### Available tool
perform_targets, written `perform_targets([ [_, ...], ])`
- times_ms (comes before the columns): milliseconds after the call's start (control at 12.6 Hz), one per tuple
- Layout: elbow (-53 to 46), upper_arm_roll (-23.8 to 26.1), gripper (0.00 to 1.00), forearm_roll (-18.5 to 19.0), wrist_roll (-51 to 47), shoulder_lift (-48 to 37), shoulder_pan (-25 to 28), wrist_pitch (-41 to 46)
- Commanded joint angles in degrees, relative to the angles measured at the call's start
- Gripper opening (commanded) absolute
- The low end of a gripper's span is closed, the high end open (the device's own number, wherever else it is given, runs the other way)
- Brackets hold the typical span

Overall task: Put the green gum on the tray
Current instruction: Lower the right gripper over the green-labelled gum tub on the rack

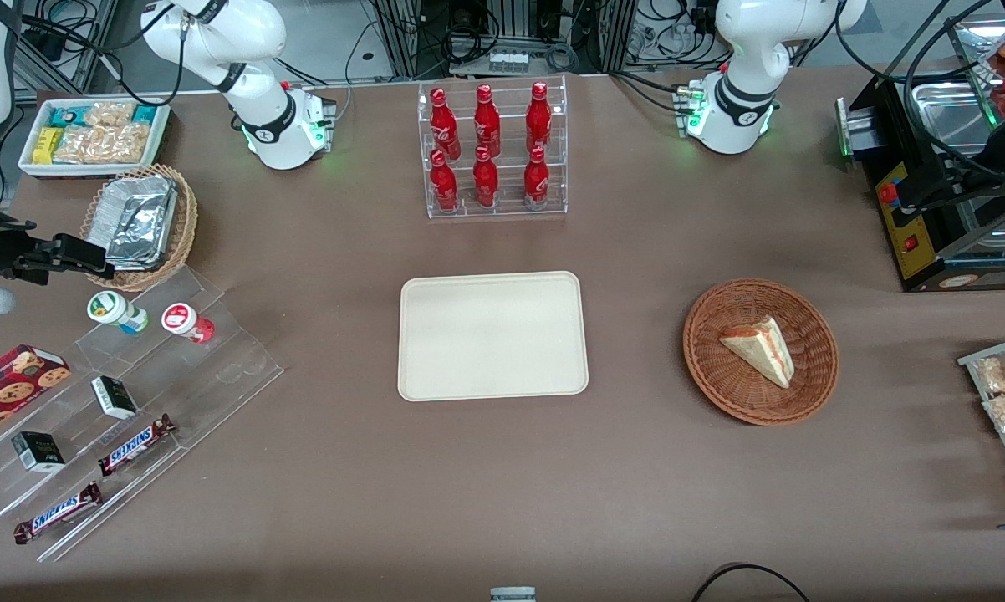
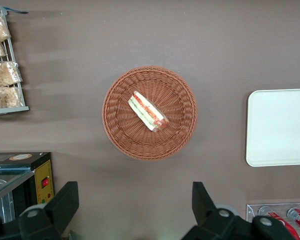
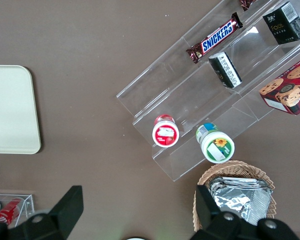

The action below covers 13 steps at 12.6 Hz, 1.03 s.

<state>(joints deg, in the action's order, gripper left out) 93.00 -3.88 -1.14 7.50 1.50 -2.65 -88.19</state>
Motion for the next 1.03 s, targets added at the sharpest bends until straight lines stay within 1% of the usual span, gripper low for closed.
perform_targets([
  [0, -1.77, -0.25, 1.00, -0.97, -0.21, 0.61, -0.25, 2.23],
  [159, -0.38, -0.78, 1.00, -0.71, 0.23, 0.96, -0.60, 1.45],
  [317, 5.67, -2.70, 1.00, -0.36, 2.50, -0.17, -1.04, -3.10],
  [397, 9.18, -3.15, 1.00, -0.45, 7.13, -1.31, -1.39, -6.43],
  [476, 12.96, -3.41, 1.00, -0.45, 11.09, -2.80, -2.87, -10.04],
  [714, 25.00, -3.59, 1.00, -0.36, 26.90, -7.20, -5.95, -22.60],
  [873, 29.50, -3.59, 1.00, -0.45, 36.75, -7.56, -8.06, -29.37],
  [952, 30.91, -3.68, 1.00, -0.53, 40.02, -7.56, -8.51, -31.76],
])
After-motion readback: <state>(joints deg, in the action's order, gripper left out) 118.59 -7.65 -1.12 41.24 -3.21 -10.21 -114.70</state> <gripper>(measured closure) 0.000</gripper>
